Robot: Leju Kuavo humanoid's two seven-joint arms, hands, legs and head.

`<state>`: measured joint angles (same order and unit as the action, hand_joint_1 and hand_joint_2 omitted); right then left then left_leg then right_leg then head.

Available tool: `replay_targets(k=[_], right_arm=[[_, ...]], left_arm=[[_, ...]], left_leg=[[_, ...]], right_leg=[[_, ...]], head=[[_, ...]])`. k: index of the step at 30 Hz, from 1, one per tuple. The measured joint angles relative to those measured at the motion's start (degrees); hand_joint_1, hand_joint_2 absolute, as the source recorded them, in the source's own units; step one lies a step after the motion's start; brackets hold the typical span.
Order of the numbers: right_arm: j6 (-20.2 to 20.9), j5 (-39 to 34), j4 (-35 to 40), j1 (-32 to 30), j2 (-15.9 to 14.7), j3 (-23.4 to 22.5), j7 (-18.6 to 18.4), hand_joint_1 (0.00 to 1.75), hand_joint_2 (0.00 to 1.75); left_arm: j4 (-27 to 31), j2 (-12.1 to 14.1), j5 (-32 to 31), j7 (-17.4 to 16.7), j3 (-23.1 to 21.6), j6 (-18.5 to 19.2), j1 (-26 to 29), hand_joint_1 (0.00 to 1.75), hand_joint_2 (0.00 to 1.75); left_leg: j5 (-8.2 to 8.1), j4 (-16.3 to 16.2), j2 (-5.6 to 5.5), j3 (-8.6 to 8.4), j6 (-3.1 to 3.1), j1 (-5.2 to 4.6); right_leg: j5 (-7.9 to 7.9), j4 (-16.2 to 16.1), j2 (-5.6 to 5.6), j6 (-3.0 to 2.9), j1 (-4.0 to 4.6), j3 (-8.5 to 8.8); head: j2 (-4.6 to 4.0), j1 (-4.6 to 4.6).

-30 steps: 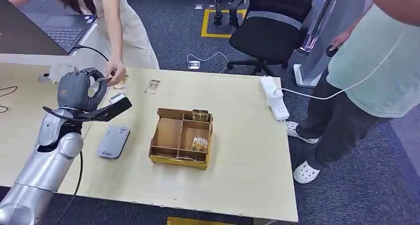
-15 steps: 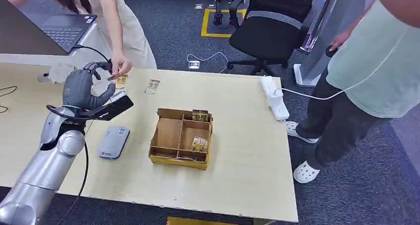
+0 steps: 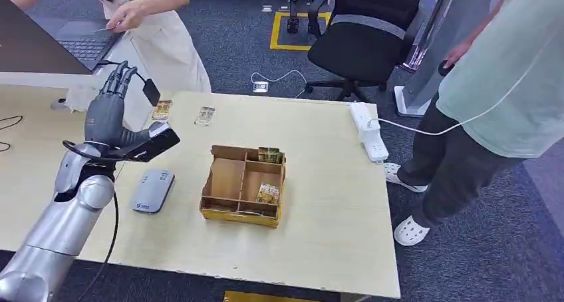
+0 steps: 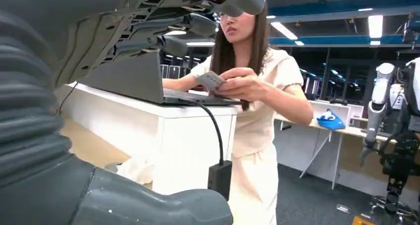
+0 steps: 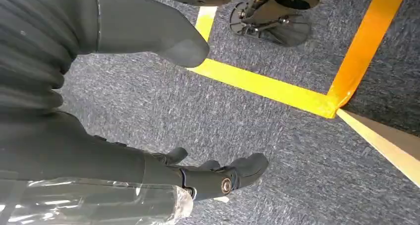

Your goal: Pass the card to the sensor for recognition and then transmit it.

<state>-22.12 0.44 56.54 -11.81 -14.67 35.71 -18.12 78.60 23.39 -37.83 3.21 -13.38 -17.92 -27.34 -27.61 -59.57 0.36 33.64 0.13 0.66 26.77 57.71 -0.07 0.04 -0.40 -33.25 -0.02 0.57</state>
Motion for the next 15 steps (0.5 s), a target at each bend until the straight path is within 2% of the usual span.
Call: replay_targets(k=[2,3,6,8,9,11,12,14,15], right_arm=[[-0.2,-0.3,0.0,0.0,0.0,0.2,-0.2,0.0,1.75],[-0.3,-0.4,0.0,0.0,0.0,0.3,-0.2,0.0,0.0],[-0.6,-0.6,0.0,0.0,0.0,0.5,-0.3,0.0,0.0],[-0.9,-1.1,0.0,0.0,0.0,0.6,-0.3,0.0,0.0],[-1.1,-1.3,0.0,-0.1,0.0,0.6,-0.3,0.0,0.0],[-1.7,-1.9,0.0,-0.5,-0.1,0.6,-0.2,0.0,0.0],[-1.9,-2.2,0.0,-0.8,-0.2,0.6,-0.1,0.0,0.0],[-2.2,-2.4,0.0,-1.5,-0.5,0.6,0.2,0.0,0.0],[-2.4,-2.5,0.0,-1.8,-0.7,0.6,0.4,0.0,0.0]], left_arm=[[0.0,0.3,-0.1,-0.4,0.0,0.3,0.0,0.0,1.75],[0.0,0.5,-0.1,-0.6,0.0,0.7,0.0,0.0,1.75],[0.2,0.8,1.1,-1.2,0.0,3.1,0.1,0.0,1.75],[0.8,1.1,4.0,-1.2,-0.1,7.7,0.1,0.0,1.75],[1.4,1.8,6.5,-0.7,-0.3,11.5,0.3,0.0,1.75],[3.7,4.0,10.8,1.5,-1.5,20.5,1.2,0.0,1.75],[5.9,5.9,11.8,3.2,-2.6,24.4,2.1,0.0,1.75],[10.0,9.2,10.4,5.6,-4.7,28.2,3.2,0.0,1.75],[12.1,11.0,9.0,6.3,-6.0,28.9,3.3,0.0,1.75]], left_leg=[[0.0,0.0,0.0,0.0,0.0,0.0],[0.0,0.0,0.0,0.0,0.0,0.0],[0.0,0.0,0.0,0.0,0.0,0.01],[0.0,0.0,0.0,0.0,0.0,0.01],[0.0,0.0,0.01,0.0,0.0,0.01],[0.0,0.0,0.05,0.0,0.0,0.01],[-0.01,0.0,0.11,0.0,-0.02,0.01],[-0.03,0.0,0.1,0.04,-0.04,0.03],[-0.03,0.0,0.09,0.08,-0.04,0.03]], right_leg=[[0.0,0.0,0.0,0.0,0.0,0.0],[0.0,0.0,0.0,0.0,0.0,-0.01],[0.0,0.0,0.0,0.0,0.01,-0.01],[0.0,0.0,0.0,0.0,0.0,0.0],[0.0,0.0,0.01,0.0,0.01,0.0],[0.0,0.0,0.04,0.0,0.01,-0.01],[0.0,0.0,0.1,0.0,0.01,-0.05],[0.02,0.0,0.12,-0.01,0.02,-0.1],[0.03,0.0,0.1,-0.01,0.02,-0.13]], head=[[0.0,0.0],[0.0,0.0],[0.0,0.0],[0.0,0.0],[0.0,0.0],[0.0,0.0],[0.0,0.02],[0.0,0.0],[0.0,0.02]])
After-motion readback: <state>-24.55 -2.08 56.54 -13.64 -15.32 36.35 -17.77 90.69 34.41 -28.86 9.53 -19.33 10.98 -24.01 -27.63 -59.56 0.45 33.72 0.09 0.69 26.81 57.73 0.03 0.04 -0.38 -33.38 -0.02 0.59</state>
